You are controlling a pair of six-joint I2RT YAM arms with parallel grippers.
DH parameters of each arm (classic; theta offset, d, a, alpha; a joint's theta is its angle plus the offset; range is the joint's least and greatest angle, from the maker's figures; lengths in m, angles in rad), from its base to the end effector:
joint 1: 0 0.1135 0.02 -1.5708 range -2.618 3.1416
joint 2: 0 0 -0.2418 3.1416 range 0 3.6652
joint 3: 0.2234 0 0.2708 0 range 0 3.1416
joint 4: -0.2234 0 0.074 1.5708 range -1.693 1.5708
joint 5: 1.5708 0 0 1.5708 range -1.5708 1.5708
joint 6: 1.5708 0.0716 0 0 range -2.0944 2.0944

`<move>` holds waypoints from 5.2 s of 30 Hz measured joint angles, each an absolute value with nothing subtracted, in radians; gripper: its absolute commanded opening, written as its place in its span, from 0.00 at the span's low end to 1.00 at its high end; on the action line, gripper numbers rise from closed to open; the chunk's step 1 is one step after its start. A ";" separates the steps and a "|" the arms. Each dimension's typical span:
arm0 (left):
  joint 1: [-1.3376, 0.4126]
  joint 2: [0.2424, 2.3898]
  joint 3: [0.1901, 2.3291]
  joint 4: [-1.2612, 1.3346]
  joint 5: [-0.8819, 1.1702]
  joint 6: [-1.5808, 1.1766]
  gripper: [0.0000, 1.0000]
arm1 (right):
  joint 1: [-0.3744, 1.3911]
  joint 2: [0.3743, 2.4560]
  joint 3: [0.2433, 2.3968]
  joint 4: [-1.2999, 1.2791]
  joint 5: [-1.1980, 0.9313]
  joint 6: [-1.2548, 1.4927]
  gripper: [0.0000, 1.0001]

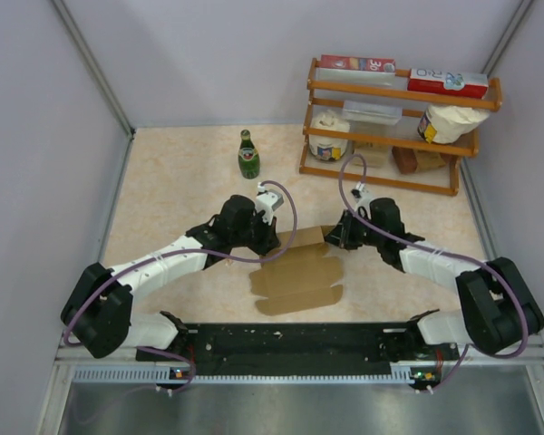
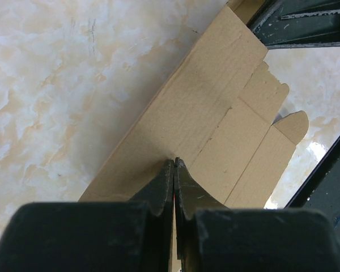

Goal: Fold the paper box

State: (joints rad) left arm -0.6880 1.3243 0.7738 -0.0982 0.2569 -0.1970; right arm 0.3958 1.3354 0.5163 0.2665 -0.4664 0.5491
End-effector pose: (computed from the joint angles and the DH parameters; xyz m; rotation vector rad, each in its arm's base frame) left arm 0.2446 -0.2246 0.1744 0.7025 2.1963 -0.7581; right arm 0.2692 0.1474 0.1243 -0.1235 2.2376 1.0341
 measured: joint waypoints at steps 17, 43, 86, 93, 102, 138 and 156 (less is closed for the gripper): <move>-0.689 1.311 0.762 -0.098 0.258 -0.206 0.00 | 0.392 1.056 0.778 -0.292 -0.146 0.319 0.47; -0.689 1.311 0.762 -0.098 0.258 -0.207 0.00 | 0.390 1.177 0.806 -0.506 -0.170 0.260 0.32; -0.689 1.304 0.762 -0.099 0.265 -0.209 0.00 | 0.543 1.360 0.561 -0.143 -0.168 0.456 0.18; -0.689 1.304 0.762 -0.099 0.264 -0.208 0.00 | 0.543 1.215 0.607 -0.297 -0.129 0.393 0.35; -0.689 1.291 0.762 -0.099 0.264 -0.208 0.00 | 0.540 1.128 0.884 -0.464 -0.030 0.295 0.43; -0.689 1.285 0.762 -0.107 0.264 -0.208 0.00 | 0.477 1.376 0.900 -0.487 -0.044 0.215 0.05; -0.690 1.285 0.762 -0.106 0.269 -0.210 0.00 | 0.477 1.322 0.890 -0.487 -0.131 0.255 0.00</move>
State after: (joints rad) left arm -0.6899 1.2846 0.7624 -0.1062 0.2691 -0.2104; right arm 0.4767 1.3216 0.8902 -0.4873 -0.1310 0.2546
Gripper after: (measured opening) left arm 0.009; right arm 0.008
